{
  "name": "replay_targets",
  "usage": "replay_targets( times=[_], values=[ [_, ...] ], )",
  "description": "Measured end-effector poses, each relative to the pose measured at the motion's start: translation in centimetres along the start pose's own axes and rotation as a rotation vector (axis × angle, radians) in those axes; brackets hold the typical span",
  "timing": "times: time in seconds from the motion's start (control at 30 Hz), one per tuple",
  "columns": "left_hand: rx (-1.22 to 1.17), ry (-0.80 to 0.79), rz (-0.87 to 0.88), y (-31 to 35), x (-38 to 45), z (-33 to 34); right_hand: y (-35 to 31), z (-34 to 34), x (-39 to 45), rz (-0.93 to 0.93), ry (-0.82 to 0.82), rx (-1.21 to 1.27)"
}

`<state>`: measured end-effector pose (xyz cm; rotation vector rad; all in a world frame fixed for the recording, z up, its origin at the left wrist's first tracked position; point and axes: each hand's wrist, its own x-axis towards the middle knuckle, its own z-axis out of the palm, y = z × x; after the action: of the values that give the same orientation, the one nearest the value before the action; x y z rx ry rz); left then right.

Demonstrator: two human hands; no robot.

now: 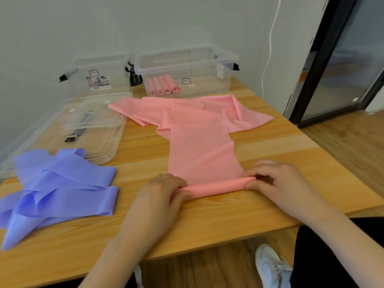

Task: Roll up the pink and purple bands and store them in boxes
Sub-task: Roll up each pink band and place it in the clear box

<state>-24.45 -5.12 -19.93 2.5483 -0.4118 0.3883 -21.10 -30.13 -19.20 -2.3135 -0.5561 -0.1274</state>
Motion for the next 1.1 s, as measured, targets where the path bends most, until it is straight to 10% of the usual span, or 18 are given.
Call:
replay_targets(
  times=[0.4, 1.1],
  values=[
    [-0.175, -0.019, -0.119, 2.5, -0.6, 1.9, -1.3, 1.9, -0.5, 0.198, -0.072, 0.353],
    [0.011, 0.058, -0.038, 0.6, 0.5, 0.0, 0.1, 0.7, 0.1, -0.08, -0.013, -0.105]
  ],
)
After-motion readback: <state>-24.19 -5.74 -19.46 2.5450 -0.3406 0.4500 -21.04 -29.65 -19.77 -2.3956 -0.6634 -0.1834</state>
